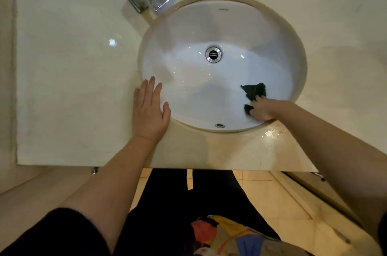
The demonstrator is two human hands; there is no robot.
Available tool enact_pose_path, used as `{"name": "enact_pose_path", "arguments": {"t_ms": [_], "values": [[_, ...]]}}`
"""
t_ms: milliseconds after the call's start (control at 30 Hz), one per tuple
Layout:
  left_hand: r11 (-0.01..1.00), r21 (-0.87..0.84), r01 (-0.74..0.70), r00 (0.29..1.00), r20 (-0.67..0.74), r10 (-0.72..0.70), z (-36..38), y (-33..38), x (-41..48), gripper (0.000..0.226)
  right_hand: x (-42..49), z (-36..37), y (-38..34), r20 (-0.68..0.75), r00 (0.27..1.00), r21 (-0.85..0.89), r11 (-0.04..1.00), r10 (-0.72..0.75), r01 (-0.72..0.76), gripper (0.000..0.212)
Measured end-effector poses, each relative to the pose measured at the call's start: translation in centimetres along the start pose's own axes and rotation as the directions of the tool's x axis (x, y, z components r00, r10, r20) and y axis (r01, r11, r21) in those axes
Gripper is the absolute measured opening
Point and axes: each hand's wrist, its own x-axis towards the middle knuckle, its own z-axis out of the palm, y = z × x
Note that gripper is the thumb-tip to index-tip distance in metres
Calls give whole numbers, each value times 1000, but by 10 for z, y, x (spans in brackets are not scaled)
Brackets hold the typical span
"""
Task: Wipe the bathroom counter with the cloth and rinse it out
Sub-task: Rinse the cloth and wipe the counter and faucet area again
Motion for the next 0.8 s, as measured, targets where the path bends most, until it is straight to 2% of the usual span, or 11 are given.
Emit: {"name": "enact_pose_path", "arguments": {"t_ms": [100,167,267,433,500,533,600,633,667,733,800], "values": [[1000,10,1,1000,-23,-1,1,-1,2,49,-22,4,-33,11,998,130,990,-59,57,39],[1000,11,-11,999,-31,11,2,-2,2,46,-31,13,-62,-4,992,151,981,-122,122,32],[999,31,-30,999,-37,31,2,-4,2,43,-37,20,-117,-50,982,205,960,-183,189,38],[995,85,-43,999,-14,44,4,-5,3,45,-41,2,-196,-167,947,506,801,-273,320,45],[996,74,-40,999,-2,40,5,-6,3,47,-42,-11,-217,-213,944,687,648,-253,329,44],[997,64,-32,999,1,32,4,-6,3,47,-41,-16,-223,-226,941,790,518,-250,327,44],[999,47,-16,1000,-8,16,4,-5,3,48,-39,-22,-229,-259,925,938,157,-278,310,40],[999,38,-11,1000,-15,11,4,-5,3,49,-37,-24,-229,-275,917,954,33,-287,297,39],[1000,27,-6,1000,-25,6,3,-4,3,50,-35,-27,-231,-285,912,956,-21,-295,292,39],[1000,-1,3,999,-45,-3,4,-4,4,52,-28,-30,-236,-324,888,939,5,-327,345,44],[1000,-20,10,998,-54,-11,5,-5,4,53,-22,-26,-234,-329,870,906,136,-367,400,49]]}}
